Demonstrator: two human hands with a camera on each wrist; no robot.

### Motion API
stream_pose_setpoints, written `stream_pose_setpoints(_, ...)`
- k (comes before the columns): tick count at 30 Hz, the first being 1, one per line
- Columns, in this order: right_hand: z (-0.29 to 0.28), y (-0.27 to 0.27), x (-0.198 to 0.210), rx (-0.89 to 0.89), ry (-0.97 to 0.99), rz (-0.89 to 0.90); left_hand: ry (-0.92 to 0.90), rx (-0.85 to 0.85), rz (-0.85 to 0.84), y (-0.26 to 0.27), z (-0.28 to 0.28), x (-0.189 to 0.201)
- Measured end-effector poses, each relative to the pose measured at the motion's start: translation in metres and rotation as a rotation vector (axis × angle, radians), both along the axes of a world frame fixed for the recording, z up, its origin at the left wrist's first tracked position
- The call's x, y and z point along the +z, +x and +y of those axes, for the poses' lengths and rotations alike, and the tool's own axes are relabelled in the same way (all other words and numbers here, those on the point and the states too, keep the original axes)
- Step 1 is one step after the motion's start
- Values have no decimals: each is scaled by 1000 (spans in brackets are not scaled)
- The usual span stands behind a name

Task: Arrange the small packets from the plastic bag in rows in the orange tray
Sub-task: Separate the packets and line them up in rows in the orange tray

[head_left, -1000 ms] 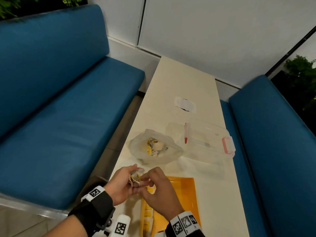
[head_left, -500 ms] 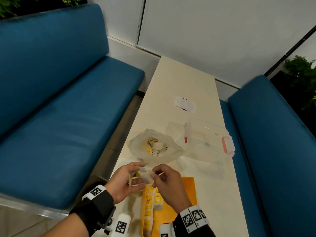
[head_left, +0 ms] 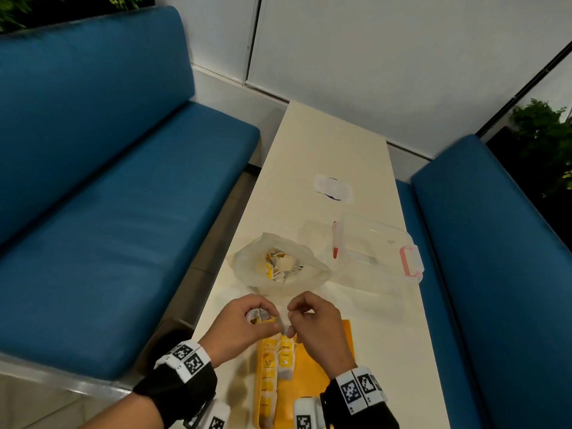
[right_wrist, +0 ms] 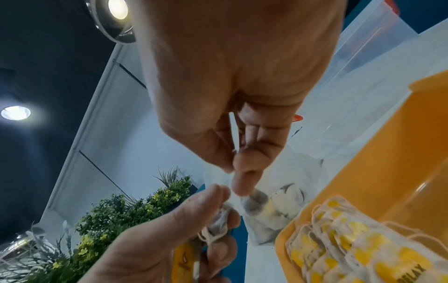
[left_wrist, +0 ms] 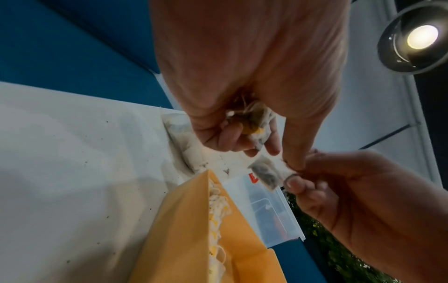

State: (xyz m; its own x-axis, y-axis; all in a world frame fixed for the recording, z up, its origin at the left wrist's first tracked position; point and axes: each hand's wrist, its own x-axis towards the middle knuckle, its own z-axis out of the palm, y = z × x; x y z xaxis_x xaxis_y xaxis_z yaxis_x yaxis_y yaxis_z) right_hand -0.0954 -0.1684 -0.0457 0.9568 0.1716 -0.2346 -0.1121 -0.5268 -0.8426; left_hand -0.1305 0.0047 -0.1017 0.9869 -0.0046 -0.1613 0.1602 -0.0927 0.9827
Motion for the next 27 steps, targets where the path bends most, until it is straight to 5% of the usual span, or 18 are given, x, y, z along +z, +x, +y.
stream_pose_setpoints(13,-6,-1,-5,120,-154,-50,163,-110,-7,5,-7,-17)
stream_pose_setpoints(27,-18,-1,-19,-51,202,182,75,-75,37,7,-10,-19)
